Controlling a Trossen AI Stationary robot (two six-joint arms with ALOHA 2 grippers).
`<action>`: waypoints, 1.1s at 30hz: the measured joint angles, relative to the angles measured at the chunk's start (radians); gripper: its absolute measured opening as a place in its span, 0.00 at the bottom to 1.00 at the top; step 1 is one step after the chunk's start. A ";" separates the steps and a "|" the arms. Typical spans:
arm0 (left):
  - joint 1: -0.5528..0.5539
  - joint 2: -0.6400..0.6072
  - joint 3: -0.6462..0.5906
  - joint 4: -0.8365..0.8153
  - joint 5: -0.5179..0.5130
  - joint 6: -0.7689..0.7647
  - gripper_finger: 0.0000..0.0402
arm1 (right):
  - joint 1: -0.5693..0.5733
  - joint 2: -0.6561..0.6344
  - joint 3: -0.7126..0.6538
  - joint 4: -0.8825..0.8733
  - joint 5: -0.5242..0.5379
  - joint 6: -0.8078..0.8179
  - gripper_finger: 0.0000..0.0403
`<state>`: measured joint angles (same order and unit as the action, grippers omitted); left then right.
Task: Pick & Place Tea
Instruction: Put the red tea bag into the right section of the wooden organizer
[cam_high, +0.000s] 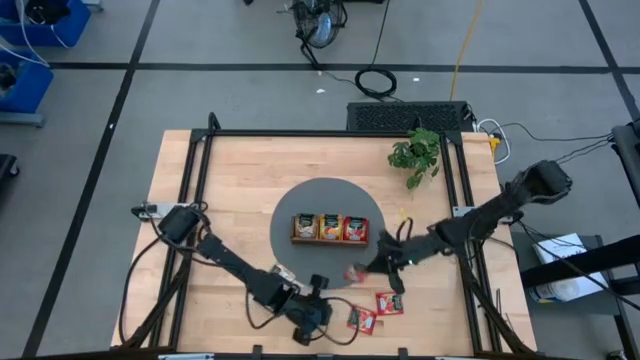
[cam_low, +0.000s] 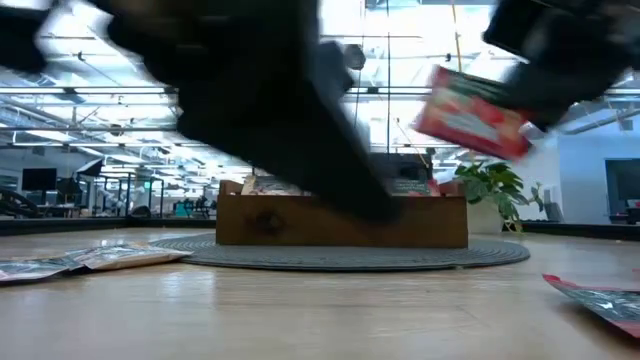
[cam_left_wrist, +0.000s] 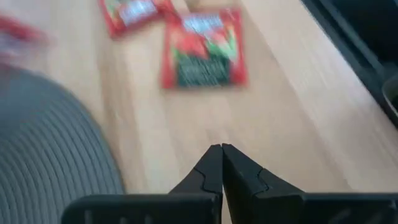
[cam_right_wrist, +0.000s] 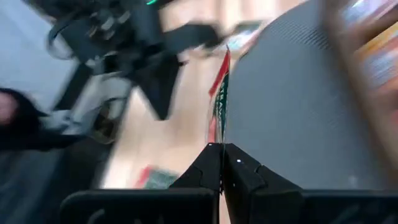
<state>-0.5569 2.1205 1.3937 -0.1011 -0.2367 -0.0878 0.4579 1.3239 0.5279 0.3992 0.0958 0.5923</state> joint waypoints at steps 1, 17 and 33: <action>-0.010 -0.008 0.000 -0.031 -0.003 -0.002 0.02 | -0.029 -0.026 0.032 -0.078 -0.002 -0.032 0.00; -0.046 -0.022 0.003 -0.116 -0.046 -0.098 0.03 | -0.304 0.034 0.429 -0.811 -0.049 -0.533 0.00; -0.074 -0.022 0.003 -0.113 -0.055 -0.127 0.02 | -0.354 0.146 0.429 -0.844 0.005 -0.586 0.00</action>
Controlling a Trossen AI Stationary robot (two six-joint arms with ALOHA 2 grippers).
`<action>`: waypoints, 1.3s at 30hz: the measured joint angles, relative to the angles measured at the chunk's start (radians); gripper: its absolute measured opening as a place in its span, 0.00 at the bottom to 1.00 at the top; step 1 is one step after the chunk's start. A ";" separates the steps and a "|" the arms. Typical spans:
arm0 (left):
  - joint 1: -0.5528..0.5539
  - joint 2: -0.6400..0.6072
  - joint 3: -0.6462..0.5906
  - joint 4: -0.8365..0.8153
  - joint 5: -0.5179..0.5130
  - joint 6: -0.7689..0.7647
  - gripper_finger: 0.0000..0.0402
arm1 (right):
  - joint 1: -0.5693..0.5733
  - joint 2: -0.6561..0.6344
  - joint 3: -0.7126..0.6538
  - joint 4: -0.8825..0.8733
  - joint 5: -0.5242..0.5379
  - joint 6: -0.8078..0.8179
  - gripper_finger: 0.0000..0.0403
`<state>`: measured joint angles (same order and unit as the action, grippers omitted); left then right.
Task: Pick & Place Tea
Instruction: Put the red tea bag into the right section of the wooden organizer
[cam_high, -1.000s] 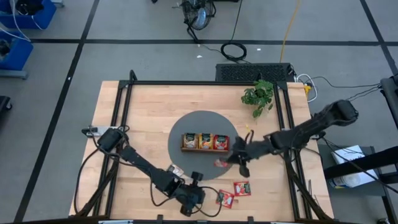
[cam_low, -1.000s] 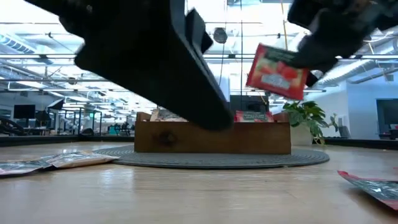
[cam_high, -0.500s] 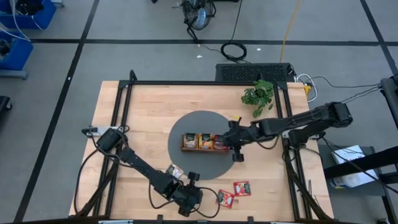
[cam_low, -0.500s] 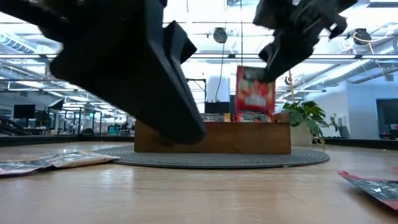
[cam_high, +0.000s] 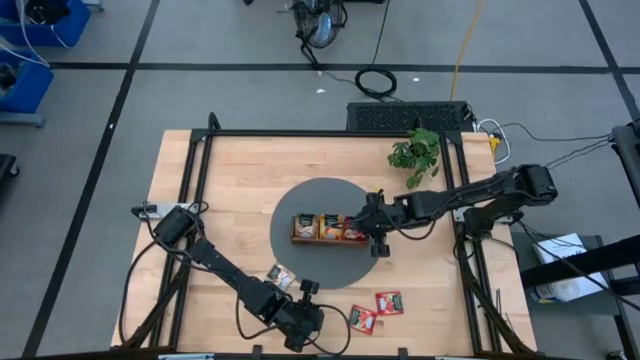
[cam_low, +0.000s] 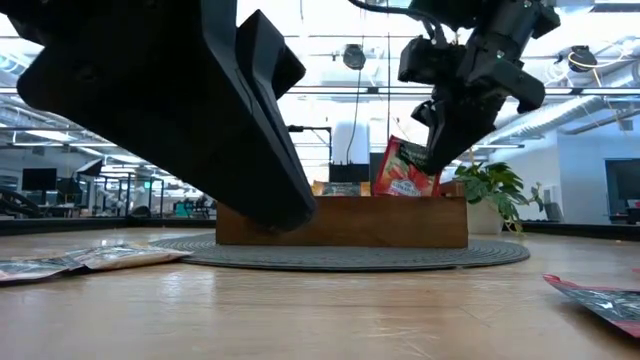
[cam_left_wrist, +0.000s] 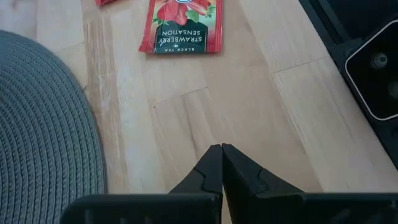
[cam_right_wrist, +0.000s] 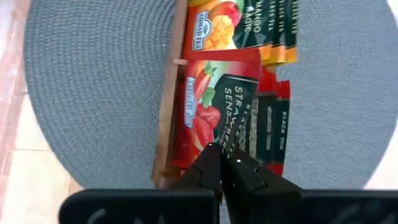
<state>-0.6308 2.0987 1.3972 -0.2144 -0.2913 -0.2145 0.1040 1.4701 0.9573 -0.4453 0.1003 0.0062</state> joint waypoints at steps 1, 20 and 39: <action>0.000 0.000 0.000 -0.001 0.000 -0.005 0.02 | 0.000 -0.007 0.000 -0.006 0.001 -0.001 0.00; 0.000 0.000 0.000 0.000 -0.025 -0.031 0.02 | 0.008 0.010 0.184 -0.279 0.004 -0.048 0.00; 0.000 -0.001 0.001 0.001 -0.026 -0.029 0.02 | 0.029 0.167 0.185 -0.229 0.059 -0.091 0.00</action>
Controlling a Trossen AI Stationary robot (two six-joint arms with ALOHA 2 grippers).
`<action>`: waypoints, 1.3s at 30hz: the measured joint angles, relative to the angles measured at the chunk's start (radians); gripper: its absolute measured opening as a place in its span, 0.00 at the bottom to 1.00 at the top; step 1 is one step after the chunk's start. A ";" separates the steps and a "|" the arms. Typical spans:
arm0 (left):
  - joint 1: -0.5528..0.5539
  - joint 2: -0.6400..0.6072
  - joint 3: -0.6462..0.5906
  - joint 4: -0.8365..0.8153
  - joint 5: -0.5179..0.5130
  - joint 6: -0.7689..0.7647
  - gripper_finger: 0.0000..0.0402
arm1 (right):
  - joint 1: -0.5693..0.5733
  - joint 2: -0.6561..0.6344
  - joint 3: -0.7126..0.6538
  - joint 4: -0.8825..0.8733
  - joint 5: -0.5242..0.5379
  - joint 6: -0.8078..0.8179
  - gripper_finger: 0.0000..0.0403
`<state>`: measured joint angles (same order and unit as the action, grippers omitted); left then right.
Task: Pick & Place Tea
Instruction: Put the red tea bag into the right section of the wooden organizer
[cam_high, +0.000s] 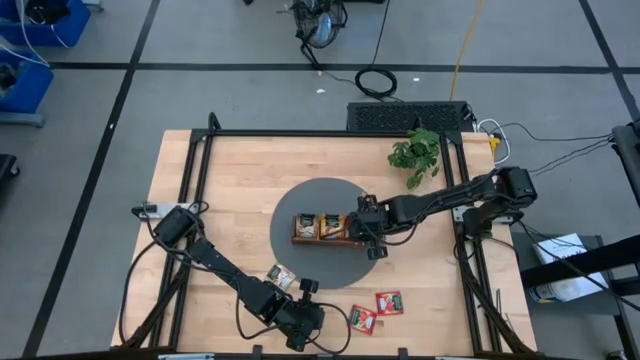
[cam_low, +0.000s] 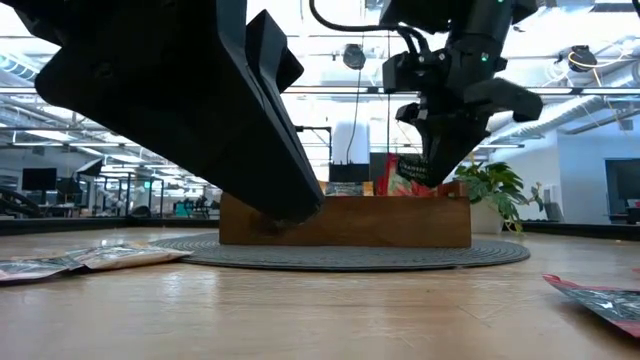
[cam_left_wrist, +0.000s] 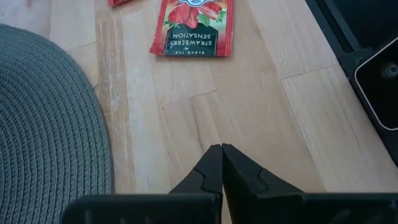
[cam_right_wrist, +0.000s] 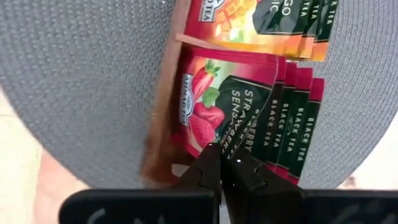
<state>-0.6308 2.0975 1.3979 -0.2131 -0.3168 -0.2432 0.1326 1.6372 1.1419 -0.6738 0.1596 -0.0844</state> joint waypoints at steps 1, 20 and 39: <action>0.000 0.000 0.000 0.000 0.000 0.000 0.02 | 0.000 0.004 0.000 0.007 0.001 -0.010 0.00; -0.015 0.000 0.000 -0.003 -0.012 0.023 0.02 | 0.007 0.009 0.000 0.022 0.026 -0.006 0.23; -0.015 0.000 0.000 -0.005 -0.010 0.020 0.02 | 0.007 -0.062 -0.017 0.101 -0.004 -0.006 0.25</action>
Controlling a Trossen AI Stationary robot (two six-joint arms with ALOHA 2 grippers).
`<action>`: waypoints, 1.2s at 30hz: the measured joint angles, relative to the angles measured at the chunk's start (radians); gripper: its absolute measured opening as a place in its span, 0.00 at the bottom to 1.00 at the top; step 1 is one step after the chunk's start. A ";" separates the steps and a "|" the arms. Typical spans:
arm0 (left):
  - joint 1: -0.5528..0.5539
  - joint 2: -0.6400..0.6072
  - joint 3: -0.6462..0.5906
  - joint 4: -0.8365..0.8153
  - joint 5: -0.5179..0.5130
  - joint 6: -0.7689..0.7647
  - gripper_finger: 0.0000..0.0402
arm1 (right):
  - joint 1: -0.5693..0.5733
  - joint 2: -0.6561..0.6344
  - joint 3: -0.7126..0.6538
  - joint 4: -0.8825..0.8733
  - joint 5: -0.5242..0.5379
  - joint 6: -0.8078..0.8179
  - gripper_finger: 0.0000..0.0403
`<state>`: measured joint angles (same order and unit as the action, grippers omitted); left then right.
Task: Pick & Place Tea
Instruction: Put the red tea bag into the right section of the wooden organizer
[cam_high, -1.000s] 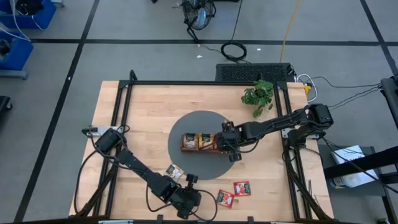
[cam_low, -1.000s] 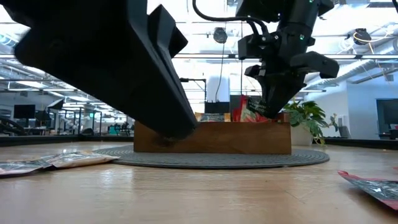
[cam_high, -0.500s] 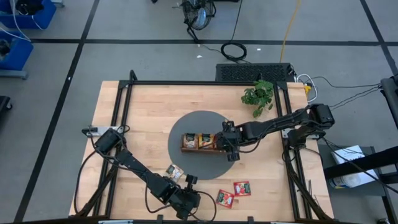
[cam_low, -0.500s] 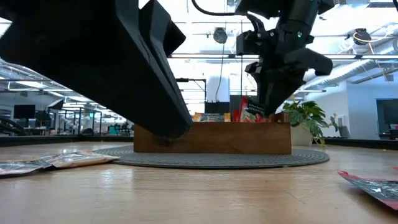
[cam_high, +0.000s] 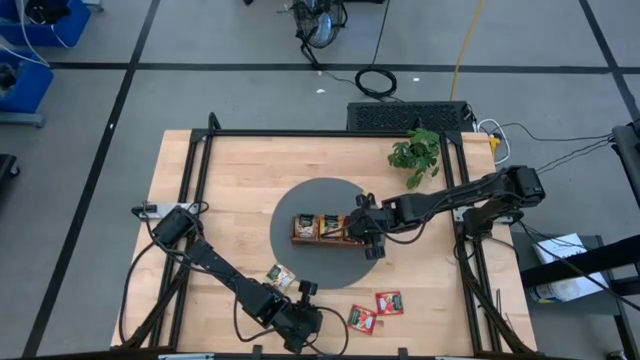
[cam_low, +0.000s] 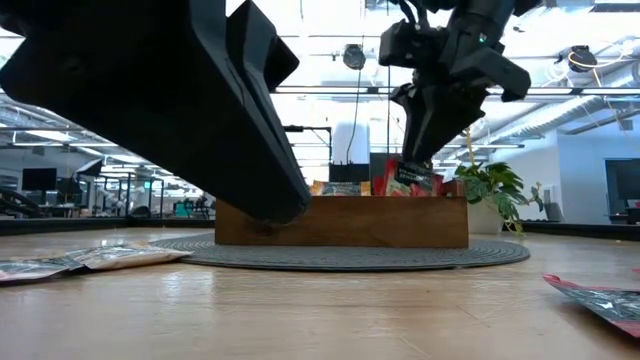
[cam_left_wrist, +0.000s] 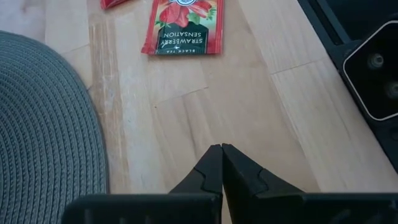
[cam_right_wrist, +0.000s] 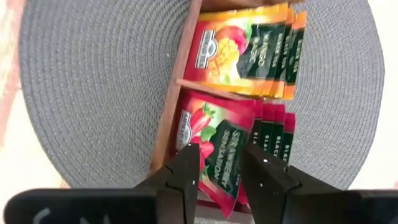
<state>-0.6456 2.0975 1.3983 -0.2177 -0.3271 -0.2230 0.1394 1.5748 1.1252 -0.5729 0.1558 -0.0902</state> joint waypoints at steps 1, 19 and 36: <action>0.000 0.000 0.000 -0.001 0.000 0.000 0.02 | 0.000 0.000 -0.003 -0.001 0.000 0.000 0.25; 0.000 0.000 0.000 -0.001 0.002 -0.004 0.02 | 0.000 0.000 -0.003 0.025 0.077 0.025 0.21; 0.000 0.000 0.000 0.000 0.002 -0.008 0.02 | 0.000 0.000 -0.094 0.112 0.026 0.052 0.08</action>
<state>-0.6456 2.0975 1.3983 -0.2176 -0.3248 -0.2305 0.1390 1.5749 1.0310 -0.4612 0.1818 -0.0383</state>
